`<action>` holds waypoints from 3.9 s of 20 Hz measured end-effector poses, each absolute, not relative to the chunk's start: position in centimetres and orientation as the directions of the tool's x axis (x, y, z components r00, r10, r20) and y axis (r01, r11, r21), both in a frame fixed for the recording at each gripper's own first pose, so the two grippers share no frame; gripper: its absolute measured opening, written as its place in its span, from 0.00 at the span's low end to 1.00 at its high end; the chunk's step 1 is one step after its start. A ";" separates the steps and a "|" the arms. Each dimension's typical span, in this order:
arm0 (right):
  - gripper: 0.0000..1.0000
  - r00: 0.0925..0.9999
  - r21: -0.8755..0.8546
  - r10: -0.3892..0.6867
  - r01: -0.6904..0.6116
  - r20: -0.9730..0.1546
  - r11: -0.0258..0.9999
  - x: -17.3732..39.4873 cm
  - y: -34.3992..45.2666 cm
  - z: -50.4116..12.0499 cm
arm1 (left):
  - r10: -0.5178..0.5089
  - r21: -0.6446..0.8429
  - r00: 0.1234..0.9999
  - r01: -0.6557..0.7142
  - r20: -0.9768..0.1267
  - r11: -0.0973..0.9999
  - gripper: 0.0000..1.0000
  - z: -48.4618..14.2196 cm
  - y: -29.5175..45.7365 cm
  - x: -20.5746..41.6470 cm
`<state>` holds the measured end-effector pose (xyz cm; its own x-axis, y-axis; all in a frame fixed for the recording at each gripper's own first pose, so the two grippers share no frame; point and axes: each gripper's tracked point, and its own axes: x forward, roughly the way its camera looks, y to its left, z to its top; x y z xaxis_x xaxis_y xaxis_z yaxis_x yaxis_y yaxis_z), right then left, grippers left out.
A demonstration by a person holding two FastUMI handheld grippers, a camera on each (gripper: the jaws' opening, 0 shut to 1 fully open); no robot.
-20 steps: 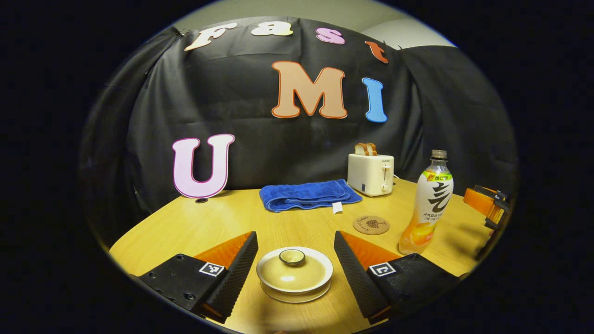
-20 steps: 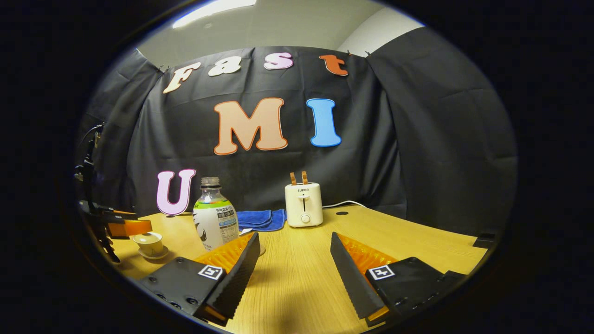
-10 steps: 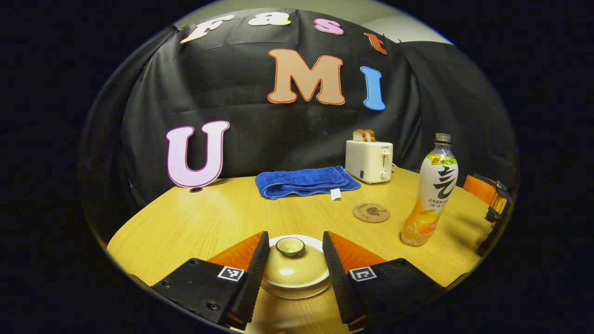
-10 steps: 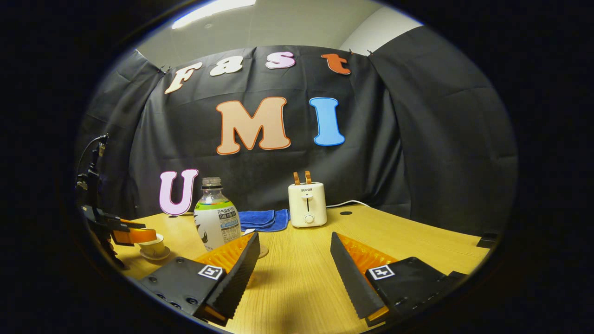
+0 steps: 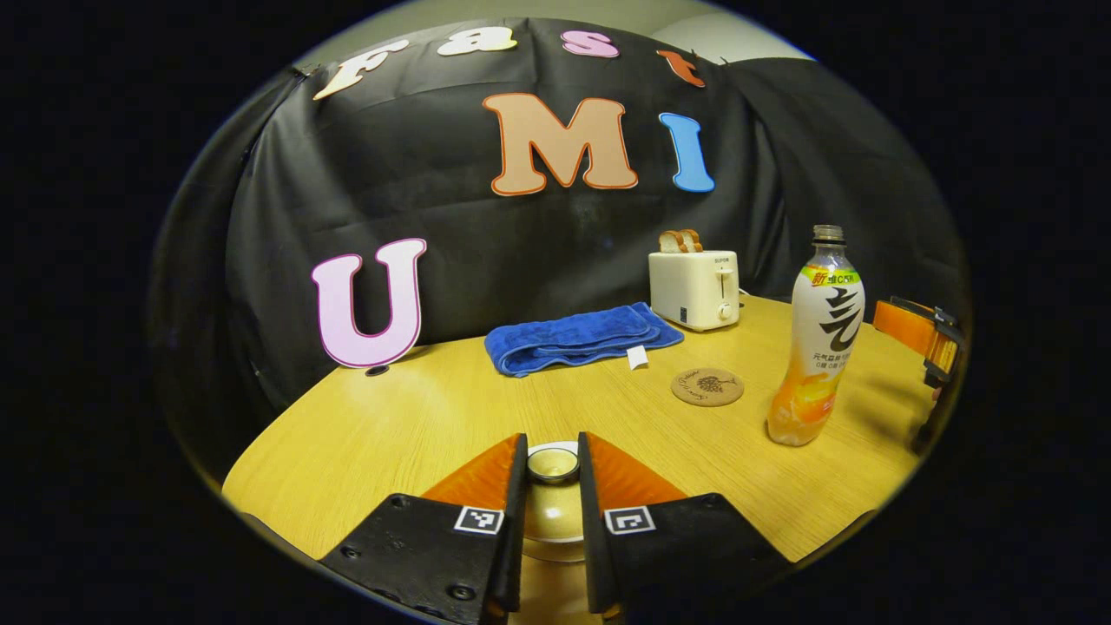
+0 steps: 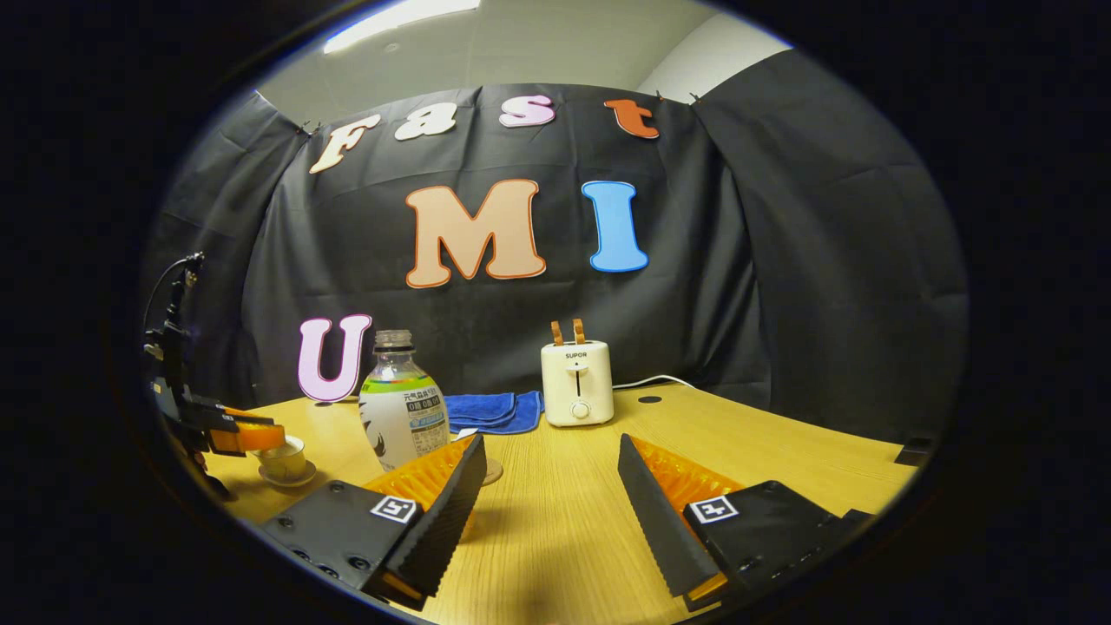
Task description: Open the teacup lid with one hand, grasp the water bottle and pour water into the teacup with the other hand; after pouring, place the water bottle on the coaster and then close the teacup lid.
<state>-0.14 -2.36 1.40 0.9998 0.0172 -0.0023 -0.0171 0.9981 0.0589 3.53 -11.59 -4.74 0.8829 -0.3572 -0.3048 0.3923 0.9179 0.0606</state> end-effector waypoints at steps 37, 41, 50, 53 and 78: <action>0.98 0.932 -0.017 0.276 -0.288 -0.234 0.957 1.4 9.3 -4.1 | -0.282 0.019 0.944 0.290 -0.170 0.957 0.21 -0.1 -4.2 1.8; 0.95 0.936 -0.026 0.244 -0.259 -0.252 0.966 2.1 9.0 -4.4 | -0.280 0.009 0.943 0.286 -0.180 0.958 0.20 -0.4 -3.8 1.7; 0.59 0.934 -0.126 0.235 -0.276 -0.269 0.953 2.2 9.9 -4.4 | -0.273 -0.005 0.947 0.276 -0.166 0.961 0.20 0.0 -3.2 1.8; 0.62 0.943 -0.261 0.212 -0.278 -0.257 0.924 2.4 10.1 -4.0 | -0.264 -0.009 0.950 0.266 -0.167 0.964 0.20 0.1 -2.6 1.7; 0.58 0.940 -0.993 0.339 -0.081 -0.049 0.080 3.5 19.6 -0.4 | -0.208 -0.037 0.975 0.205 -0.084 0.978 0.21 2.3 2.1 1.0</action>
<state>3.52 19.61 -0.37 0.9397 0.3386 -0.0489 -0.0807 0.0803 -0.9935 0.95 2.11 2.29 0.9746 -0.2078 -0.0840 0.2053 0.9780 -0.0373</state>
